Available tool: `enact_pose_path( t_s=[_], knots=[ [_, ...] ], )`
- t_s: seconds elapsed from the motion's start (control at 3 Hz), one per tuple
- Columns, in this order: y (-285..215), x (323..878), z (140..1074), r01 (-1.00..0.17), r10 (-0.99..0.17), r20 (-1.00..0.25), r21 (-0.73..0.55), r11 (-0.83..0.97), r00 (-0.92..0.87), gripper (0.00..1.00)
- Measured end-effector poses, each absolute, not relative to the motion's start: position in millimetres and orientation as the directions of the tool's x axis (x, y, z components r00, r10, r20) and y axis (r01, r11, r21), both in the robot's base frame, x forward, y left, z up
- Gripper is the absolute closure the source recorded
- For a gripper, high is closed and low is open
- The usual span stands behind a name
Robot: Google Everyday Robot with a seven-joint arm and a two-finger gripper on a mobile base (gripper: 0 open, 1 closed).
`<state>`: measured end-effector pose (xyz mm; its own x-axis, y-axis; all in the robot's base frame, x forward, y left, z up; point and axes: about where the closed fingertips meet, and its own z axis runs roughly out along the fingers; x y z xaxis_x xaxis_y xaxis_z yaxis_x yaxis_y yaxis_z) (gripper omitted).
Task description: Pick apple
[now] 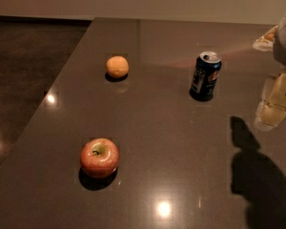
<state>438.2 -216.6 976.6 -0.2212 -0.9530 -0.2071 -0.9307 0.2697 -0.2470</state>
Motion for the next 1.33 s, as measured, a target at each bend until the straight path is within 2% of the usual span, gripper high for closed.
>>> enact_pose_path(
  t_s=[0.67,1.33],
  knots=[
    [-187,438,962,-0.947,-0.954,-0.243,-0.223,0.232,-0.176,0.00],
    [-83,418,900,-0.993,-0.915,-0.404,-0.107,0.049,-0.001,0.00]
  ],
)
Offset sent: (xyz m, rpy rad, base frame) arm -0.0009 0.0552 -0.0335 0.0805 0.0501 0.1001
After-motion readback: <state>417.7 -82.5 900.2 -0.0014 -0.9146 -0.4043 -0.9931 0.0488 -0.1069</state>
